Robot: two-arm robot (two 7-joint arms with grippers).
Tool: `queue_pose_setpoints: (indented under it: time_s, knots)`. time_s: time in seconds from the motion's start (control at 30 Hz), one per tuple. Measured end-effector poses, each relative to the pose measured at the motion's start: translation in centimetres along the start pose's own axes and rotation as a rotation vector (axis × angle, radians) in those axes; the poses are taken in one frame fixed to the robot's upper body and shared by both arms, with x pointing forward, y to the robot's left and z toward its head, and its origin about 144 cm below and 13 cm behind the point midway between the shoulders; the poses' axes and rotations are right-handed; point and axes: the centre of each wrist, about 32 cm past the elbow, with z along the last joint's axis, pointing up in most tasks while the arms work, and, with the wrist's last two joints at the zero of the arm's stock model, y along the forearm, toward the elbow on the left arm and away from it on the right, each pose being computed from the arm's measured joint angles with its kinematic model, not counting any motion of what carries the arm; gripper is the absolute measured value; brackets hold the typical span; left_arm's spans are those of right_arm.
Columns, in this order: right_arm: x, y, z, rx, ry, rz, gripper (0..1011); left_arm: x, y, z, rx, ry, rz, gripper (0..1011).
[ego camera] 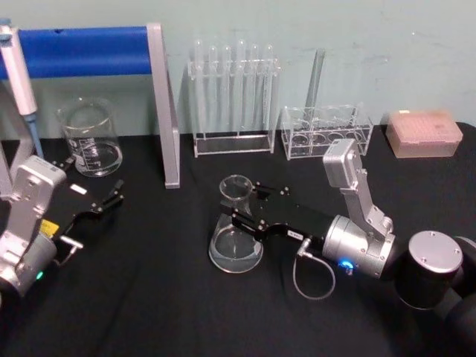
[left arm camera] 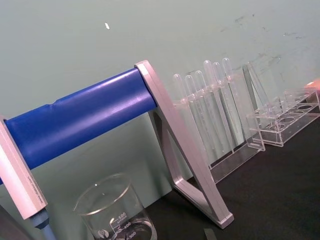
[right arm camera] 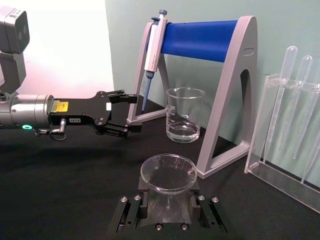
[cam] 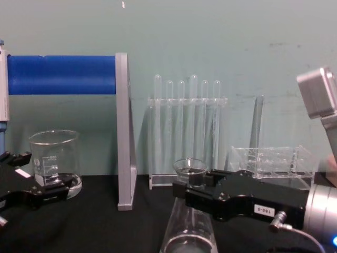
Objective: Grasp the erlenmeyer flask with one hand, shake it three times, then place it back.
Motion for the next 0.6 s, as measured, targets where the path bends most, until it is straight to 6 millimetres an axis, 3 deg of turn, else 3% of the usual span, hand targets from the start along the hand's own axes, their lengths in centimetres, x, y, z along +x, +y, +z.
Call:
queue_pose_setpoints:
  time_s: [0.6]
  knots:
    - [0.06, 0.09, 0.07, -0.006, -0.001, 0.007, 449, 0.00, 0.00, 0.00, 0.000, 0.000, 0.000, 1001]
